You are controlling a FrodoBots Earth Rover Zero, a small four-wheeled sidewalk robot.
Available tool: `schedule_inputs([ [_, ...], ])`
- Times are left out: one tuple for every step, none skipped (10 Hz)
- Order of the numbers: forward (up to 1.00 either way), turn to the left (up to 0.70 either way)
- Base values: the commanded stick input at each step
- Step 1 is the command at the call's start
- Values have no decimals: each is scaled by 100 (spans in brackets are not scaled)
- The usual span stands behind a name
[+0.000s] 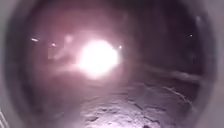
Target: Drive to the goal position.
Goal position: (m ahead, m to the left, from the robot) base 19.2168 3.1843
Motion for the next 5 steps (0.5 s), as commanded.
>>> schedule_inputs([
  [70,-35],
  [70,-24],
  [70,-8],
  [70,0],
  [70,0],
])
